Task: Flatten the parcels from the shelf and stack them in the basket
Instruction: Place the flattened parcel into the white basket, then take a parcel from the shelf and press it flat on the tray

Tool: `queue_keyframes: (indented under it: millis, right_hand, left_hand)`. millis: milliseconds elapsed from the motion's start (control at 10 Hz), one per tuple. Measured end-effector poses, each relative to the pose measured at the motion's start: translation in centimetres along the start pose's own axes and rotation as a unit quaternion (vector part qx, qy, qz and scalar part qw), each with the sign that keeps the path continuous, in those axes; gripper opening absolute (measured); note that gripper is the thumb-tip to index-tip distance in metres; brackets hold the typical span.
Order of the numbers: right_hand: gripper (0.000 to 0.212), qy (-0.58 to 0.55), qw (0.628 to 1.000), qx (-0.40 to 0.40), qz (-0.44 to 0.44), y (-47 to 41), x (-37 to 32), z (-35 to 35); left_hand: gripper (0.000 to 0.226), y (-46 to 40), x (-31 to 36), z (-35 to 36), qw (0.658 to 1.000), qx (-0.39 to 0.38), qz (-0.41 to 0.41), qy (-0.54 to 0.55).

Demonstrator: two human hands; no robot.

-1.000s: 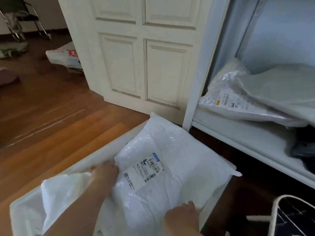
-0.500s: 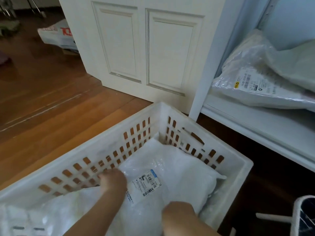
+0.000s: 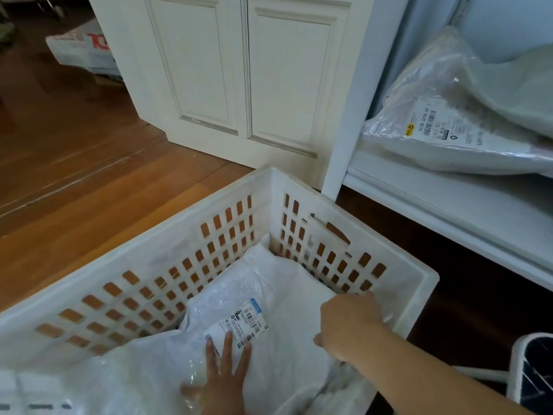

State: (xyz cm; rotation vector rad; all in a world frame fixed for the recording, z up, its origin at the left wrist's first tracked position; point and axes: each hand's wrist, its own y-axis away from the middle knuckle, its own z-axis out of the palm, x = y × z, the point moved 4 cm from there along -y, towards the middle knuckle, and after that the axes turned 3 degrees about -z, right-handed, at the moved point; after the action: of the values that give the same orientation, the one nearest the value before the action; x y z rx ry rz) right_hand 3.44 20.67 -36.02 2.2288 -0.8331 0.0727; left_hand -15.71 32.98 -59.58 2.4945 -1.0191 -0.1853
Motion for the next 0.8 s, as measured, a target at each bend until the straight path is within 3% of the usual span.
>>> queue_keyframes:
  millis: [100,200,300,500,600,700,800]
  right_hand:
    - [0.034,-0.006,0.999,0.033,0.004,0.5,0.3,-0.5]
    - [0.037,-0.032,0.997,0.063,-0.013,1.6,0.9,-1.1]
    - [0.039,-0.055,0.993,0.106,-0.006,4.4,2.9,-2.2]
    - [0.036,-0.089,0.982,0.162,0.026,12.5,9.4,-3.0]
    - [0.044,-0.115,0.978,0.170,0.049,16.8,13.6,-1.5]
    - [0.045,-0.144,0.969,0.185,0.081,22.0,18.0,0.1]
    - [0.042,-0.177,0.951,0.223,0.121,27.0,21.9,1.6]
  left_hand:
    - [0.180,0.6,0.6,-0.1,0.992,-0.115,0.050,-0.003]
    - [0.120,0.3,4.3,-8.2,0.984,-0.165,0.010,-0.062]
    - [0.065,1.2,8.1,-16.1,0.983,-0.159,0.055,-0.075]
    - [0.046,5.0,16.0,-29.2,0.989,0.021,0.145,0.031]
    - [0.052,9.5,20.1,-33.7,0.974,0.062,0.204,0.075]
    - [0.051,14.6,24.0,-36.7,0.956,0.047,0.257,0.131]
    - [0.048,18.3,28.0,-38.0,0.903,-0.059,0.258,0.337]
